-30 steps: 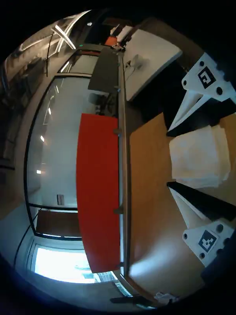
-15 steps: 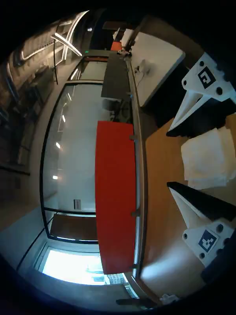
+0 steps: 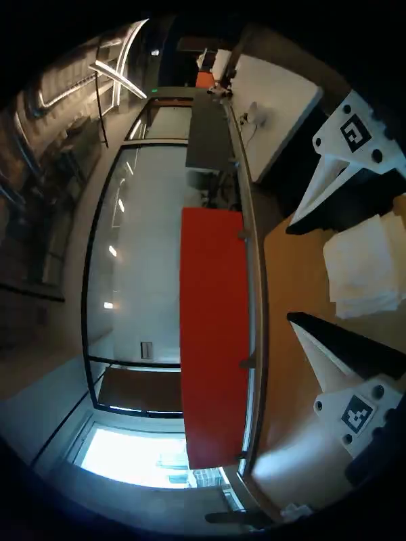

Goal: Fold towel

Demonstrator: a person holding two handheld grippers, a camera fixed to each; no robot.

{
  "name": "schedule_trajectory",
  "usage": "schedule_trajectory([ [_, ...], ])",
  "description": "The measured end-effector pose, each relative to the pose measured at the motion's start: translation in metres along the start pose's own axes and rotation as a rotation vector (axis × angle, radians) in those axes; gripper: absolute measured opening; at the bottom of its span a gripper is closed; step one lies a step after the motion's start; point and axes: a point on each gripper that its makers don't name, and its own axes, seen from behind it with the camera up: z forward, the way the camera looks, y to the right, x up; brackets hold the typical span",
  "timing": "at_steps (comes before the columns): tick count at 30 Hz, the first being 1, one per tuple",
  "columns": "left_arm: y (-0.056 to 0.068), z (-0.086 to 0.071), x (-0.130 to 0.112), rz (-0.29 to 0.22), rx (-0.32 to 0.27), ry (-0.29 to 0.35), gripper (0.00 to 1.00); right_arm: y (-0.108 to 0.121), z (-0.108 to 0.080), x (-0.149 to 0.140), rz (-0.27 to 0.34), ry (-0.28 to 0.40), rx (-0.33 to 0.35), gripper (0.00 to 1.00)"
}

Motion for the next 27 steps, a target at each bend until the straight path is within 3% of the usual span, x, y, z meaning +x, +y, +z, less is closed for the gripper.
schedule_trajectory([
  [9,-0.014,0.007,0.033,0.003,0.024,0.077,1.00,-0.017,-0.003,0.005,-0.024,0.015,0.042,0.90],
  [27,-0.042,0.015,0.139,0.038,0.048,0.280,1.00,-0.049,-0.007,0.026,-0.033,0.046,0.081,0.93],
])
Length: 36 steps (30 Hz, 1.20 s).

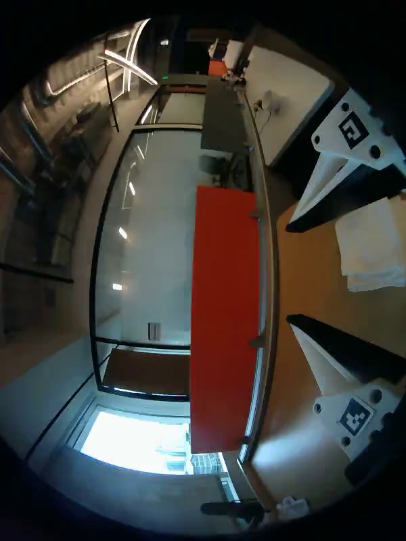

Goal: Fold towel

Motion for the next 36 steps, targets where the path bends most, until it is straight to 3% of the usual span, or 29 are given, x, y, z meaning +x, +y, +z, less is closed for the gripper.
schedule_trajectory([
  [15,-0.002,0.021,0.060,0.003,-0.007,0.132,1.00,-0.019,0.002,0.011,0.016,0.026,0.026,0.93],
  [21,-0.003,0.028,0.075,-0.021,-0.007,0.158,1.00,-0.032,0.003,0.015,0.012,0.030,0.044,0.93],
  [36,-0.012,0.040,0.104,-0.054,0.001,0.226,1.00,-0.086,0.010,0.028,0.037,0.064,0.097,0.93],
])
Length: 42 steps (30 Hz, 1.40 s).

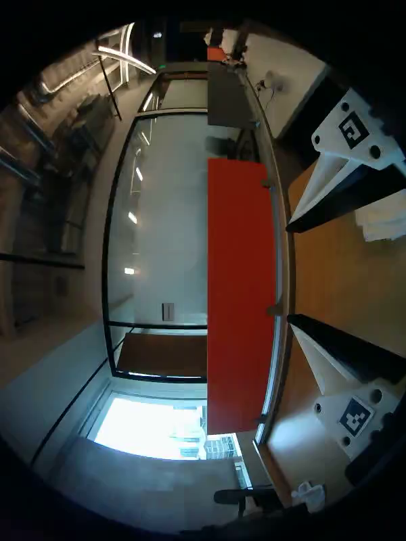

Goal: Fold towel

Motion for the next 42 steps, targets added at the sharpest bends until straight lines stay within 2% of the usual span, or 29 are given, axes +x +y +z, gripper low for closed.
schedule_trajectory([
  [6,-0.003,0.003,0.006,-0.023,0.002,0.021,1.00,-0.029,0.002,0.005,0.023,0.011,0.032,0.93],
  [11,-0.007,0.005,0.011,-0.016,0.003,0.038,1.00,-0.048,0.005,0.006,0.026,0.015,0.056,0.93],
  [21,-0.009,0.007,0.008,-0.029,0.005,0.047,1.00,-0.062,0.007,0.007,0.022,0.002,0.064,0.93],
  [30,-0.006,0.006,-0.009,-0.035,-0.005,0.064,1.00,-0.072,0.005,-0.001,0.014,-0.015,0.051,0.93],
  [36,-0.001,0.006,-0.032,-0.033,-0.018,0.072,1.00,-0.080,0.003,-0.014,-0.007,-0.007,0.052,0.93],
  [42,-0.003,0.009,-0.053,-0.035,-0.002,0.098,1.00,-0.086,0.004,-0.029,-0.028,-0.007,0.048,0.93],
])
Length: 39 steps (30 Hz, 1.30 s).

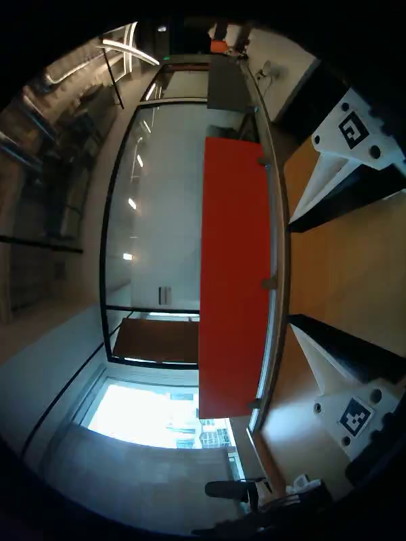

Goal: Fold towel

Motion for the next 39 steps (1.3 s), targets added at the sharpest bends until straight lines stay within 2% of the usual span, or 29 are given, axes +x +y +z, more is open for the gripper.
schedule_trajectory([
  [6,0.004,0.001,-0.031,-0.002,-0.003,0.016,1.00,0.003,0.000,-0.011,0.007,-0.002,-0.018,0.93],
  [14,-0.011,-0.003,-0.066,-0.033,0.044,0.032,1.00,0.008,0.000,-0.020,0.011,0.012,-0.041,0.93],
  [20,-0.015,-0.005,-0.090,-0.047,0.064,0.032,1.00,0.009,0.002,-0.026,0.025,0.021,-0.052,0.93],
  [27,-0.013,-0.007,-0.107,-0.044,0.068,0.044,1.00,0.008,0.001,-0.030,0.025,0.040,-0.049,0.93],
  [33,-0.018,-0.009,-0.124,-0.018,0.077,0.027,1.00,0.010,-0.003,-0.035,0.026,0.054,-0.049,0.93],
  [39,-0.019,-0.011,-0.131,-0.004,0.089,0.020,1.00,0.012,-0.004,-0.038,0.029,0.058,-0.053,0.93],
])
